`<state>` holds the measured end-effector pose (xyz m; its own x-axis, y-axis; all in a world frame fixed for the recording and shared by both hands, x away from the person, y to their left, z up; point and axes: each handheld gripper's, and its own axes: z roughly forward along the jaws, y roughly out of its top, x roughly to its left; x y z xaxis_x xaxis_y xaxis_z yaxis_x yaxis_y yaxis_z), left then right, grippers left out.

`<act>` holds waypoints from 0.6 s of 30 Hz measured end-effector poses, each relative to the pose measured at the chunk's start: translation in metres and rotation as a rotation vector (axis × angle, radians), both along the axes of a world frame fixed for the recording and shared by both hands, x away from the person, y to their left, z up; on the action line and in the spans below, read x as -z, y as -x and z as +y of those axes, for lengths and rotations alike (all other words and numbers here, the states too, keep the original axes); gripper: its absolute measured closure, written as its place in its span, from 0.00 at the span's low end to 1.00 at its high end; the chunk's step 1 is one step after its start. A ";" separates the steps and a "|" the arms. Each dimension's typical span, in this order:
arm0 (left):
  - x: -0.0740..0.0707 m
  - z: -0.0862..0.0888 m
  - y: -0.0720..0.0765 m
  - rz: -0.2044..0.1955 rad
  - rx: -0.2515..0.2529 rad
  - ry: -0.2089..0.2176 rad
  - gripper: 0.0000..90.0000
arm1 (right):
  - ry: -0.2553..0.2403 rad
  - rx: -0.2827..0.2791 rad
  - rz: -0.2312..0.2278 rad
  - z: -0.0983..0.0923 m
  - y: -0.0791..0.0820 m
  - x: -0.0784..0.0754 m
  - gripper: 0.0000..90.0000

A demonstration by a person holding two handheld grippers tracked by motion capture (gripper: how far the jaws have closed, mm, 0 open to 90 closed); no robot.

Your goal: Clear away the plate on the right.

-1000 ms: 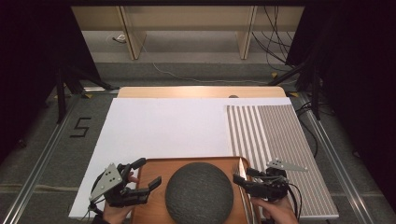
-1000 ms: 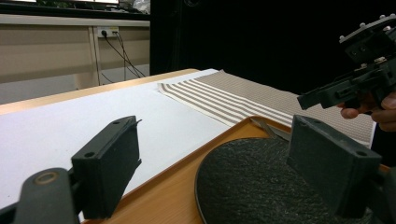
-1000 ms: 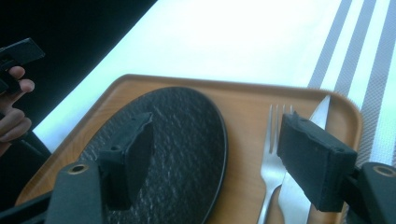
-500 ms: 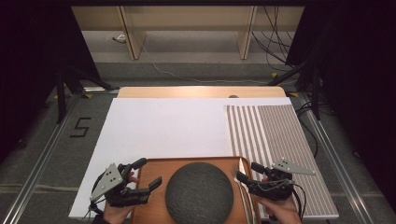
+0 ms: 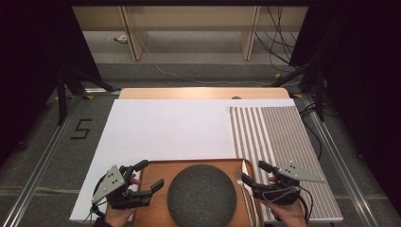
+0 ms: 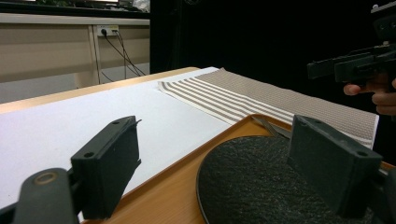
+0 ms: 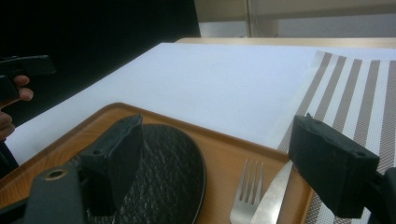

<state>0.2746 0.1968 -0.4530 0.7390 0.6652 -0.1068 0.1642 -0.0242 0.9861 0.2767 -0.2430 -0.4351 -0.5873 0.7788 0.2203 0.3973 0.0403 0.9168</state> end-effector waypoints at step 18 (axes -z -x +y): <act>0.001 0.001 -0.001 0.000 -0.005 0.000 0.18 | 0.044 0.004 -0.085 -0.009 0.005 -0.003 0.19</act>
